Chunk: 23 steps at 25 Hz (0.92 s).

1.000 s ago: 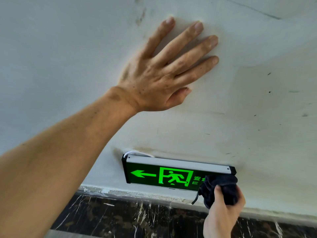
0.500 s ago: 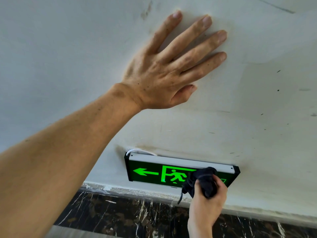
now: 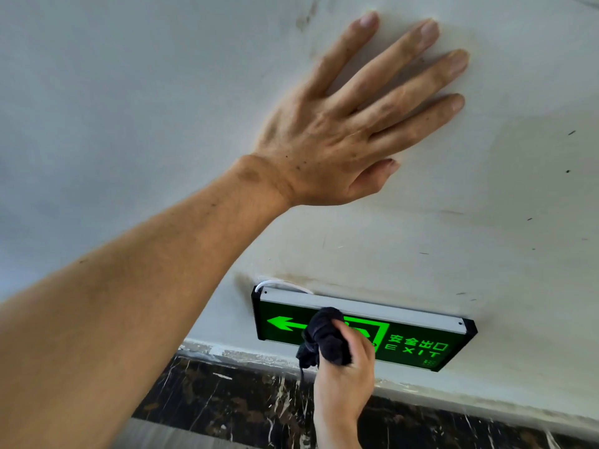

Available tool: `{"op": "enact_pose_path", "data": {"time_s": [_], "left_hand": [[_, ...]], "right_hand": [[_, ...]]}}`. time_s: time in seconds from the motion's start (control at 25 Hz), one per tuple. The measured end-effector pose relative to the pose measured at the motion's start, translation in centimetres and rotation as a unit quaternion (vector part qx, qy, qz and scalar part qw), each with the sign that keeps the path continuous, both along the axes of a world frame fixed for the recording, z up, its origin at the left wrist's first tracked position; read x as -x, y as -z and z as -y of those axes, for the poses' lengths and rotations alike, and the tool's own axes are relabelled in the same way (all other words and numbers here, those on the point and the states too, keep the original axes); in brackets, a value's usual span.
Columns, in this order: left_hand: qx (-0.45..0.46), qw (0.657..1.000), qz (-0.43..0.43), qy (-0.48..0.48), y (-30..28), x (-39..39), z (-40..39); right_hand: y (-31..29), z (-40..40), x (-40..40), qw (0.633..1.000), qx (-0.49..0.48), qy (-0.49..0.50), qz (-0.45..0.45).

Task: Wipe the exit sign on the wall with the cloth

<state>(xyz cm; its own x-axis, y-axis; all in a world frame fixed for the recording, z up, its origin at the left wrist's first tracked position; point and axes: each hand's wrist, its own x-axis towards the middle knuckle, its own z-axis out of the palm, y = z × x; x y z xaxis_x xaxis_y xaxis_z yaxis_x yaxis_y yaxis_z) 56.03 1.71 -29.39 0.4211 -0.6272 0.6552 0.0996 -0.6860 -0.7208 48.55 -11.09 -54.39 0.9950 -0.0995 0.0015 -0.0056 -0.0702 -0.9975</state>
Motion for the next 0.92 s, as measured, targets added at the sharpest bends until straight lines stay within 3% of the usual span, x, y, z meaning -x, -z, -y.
{"op": "enact_pose_path", "data": {"time_s": [0.4, 0.56, 0.72, 0.84, 0.92], "left_hand": [[0.009, 0.999, -0.032, -0.01, -0.2, 0.5, 0.2], [0.009, 1.0, -0.027, -0.011, -0.2, 0.5, 0.1], [0.009, 1.0, -0.014, 0.004, -0.1, 0.4, 0.1], [0.001, 1.0, -0.006, 0.006, -0.1, 0.2, 0.0], [0.0, 1.0, -0.004, 0.002, -0.1, 0.2, 0.0]], "right_hand": [[0.6, -7.2, 3.3, 0.991, 0.063, -0.117, 0.014], [0.9, -6.4, 3.2, 0.981, 0.071, -0.179, 0.007], [0.7, -1.3, 3.1, 0.987, 0.017, -0.161, -0.009], [-0.1, 3.9, 1.5, 0.984, -0.122, -0.122, -0.036], [0.0, 7.3, 0.0, 0.987, -0.129, -0.08, -0.044]]}}
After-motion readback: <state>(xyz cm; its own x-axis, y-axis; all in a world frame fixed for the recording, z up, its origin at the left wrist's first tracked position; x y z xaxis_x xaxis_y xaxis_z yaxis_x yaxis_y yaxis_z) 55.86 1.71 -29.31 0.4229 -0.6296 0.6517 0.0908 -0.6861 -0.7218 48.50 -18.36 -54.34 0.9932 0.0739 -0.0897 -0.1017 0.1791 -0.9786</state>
